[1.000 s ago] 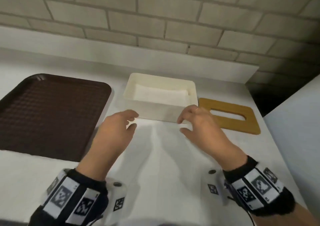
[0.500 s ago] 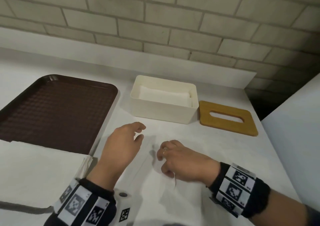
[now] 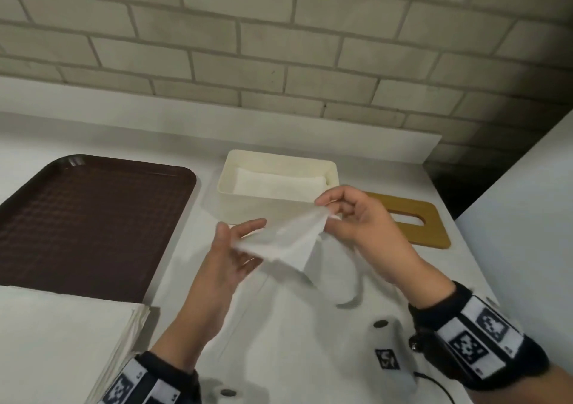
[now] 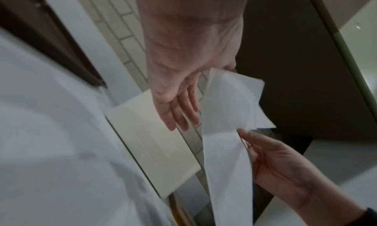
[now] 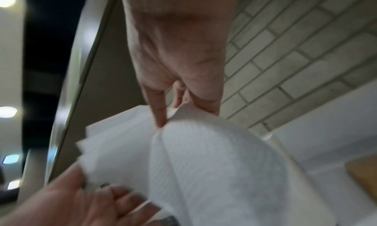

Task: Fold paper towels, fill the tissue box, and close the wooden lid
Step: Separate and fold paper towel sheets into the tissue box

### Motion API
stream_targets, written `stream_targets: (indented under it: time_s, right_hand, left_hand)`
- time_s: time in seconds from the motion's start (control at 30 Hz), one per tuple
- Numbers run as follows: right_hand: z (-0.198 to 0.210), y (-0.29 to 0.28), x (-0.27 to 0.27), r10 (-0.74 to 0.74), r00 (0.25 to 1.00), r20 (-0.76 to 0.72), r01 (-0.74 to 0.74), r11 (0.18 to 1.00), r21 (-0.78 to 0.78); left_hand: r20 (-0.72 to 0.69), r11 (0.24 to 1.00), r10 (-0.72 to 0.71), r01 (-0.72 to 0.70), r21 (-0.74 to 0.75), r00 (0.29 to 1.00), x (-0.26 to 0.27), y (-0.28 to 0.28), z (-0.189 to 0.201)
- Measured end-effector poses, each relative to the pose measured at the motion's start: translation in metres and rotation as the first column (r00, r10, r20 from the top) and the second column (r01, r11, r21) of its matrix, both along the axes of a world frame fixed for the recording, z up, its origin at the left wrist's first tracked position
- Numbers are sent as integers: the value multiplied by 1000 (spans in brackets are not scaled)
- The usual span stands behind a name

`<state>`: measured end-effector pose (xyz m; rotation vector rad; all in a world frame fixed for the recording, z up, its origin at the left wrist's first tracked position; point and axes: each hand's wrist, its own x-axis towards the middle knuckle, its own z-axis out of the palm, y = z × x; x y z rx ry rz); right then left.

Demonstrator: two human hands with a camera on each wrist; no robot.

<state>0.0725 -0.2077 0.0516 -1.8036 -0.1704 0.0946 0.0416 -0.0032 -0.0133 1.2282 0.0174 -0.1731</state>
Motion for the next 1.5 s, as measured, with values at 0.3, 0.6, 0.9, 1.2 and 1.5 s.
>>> stream_targets:
  time_s: [0.3,0.6,0.9,1.2,1.5]
  right_hand:
    - [-33,37,0,-99,983,-157,86,992,-93]
    - [-80,38,-24,803,571,-169,-409,101,-907]
    - [-63,28,-16,822,557,-119,-341,95,-935]
    - [18,4,-12,120,993,15,-119,992,-38]
    - [-9,41,-3,-160,976,-151,193,951,240]
  left_hand:
    - [-62,989,147,-146,24,987,3,-3,11]
    - [-142,962,235,-251,-106,961,10,46,10]
    - [-160,961,230,-250,-119,960,3,45,6]
    - [-190,951,151,-195,-241,970,0,27,4]
    - [-152,966,34,-72,-250,988,1,-7,13]
